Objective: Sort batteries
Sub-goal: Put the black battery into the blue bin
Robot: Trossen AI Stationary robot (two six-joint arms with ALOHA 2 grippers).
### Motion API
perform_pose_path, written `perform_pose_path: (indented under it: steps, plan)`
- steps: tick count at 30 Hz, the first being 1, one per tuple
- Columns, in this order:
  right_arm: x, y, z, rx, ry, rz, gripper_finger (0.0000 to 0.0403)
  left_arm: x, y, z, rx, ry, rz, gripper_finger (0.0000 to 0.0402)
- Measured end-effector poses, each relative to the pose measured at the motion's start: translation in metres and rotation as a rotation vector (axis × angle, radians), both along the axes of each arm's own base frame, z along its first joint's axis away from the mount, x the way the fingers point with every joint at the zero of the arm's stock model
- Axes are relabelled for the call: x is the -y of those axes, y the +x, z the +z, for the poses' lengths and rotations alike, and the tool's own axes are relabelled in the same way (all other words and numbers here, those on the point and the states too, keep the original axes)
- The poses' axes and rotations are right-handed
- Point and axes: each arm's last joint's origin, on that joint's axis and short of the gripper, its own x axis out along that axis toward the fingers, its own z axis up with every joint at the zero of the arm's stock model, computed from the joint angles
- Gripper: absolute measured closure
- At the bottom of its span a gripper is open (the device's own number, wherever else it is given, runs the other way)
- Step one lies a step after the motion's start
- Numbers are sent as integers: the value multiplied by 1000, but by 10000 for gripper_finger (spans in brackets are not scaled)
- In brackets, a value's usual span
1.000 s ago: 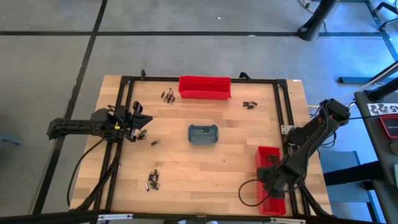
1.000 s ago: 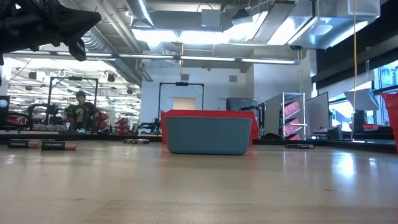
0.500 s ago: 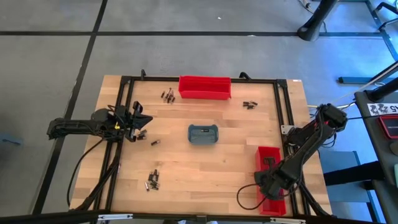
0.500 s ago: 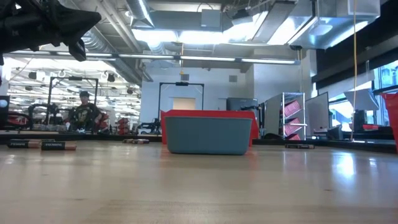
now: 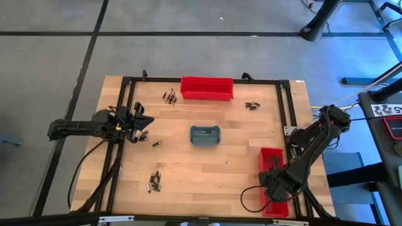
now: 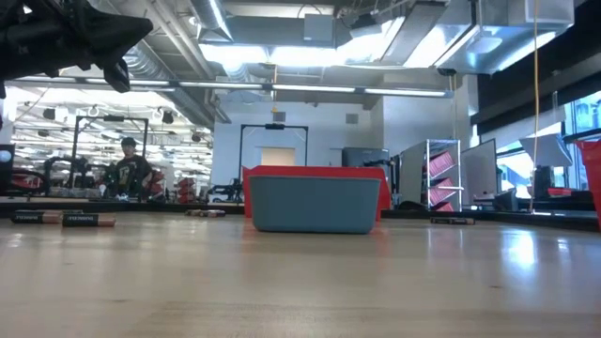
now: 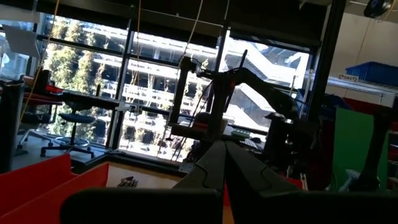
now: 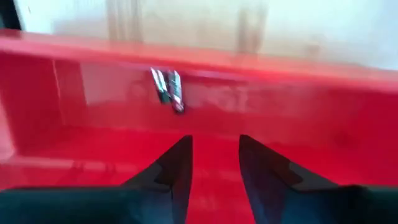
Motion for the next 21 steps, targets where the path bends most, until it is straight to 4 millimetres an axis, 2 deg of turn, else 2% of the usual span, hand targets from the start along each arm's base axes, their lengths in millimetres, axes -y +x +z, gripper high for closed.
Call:
perform_pose_path:
  steps: [3,6,9,12,16,21]
  plan:
    - [3,0,36,32,-98,-9,271,0,0,0,0,0,0,400]
    - [9,3,73,181,-224,-5,274,0,0,0,0,0,0,400]
    - [15,10,99,506,-375,-14,275,0,0,0,0,0,0,400]
    - [29,18,114,801,-475,-105,275,0,0,0,-1,0,0,400]
    - [53,30,111,857,-495,-163,276,0,0,0,-3,0,0,400]
    - [83,54,80,842,-402,-141,276,0,0,-1,-9,0,0,400]
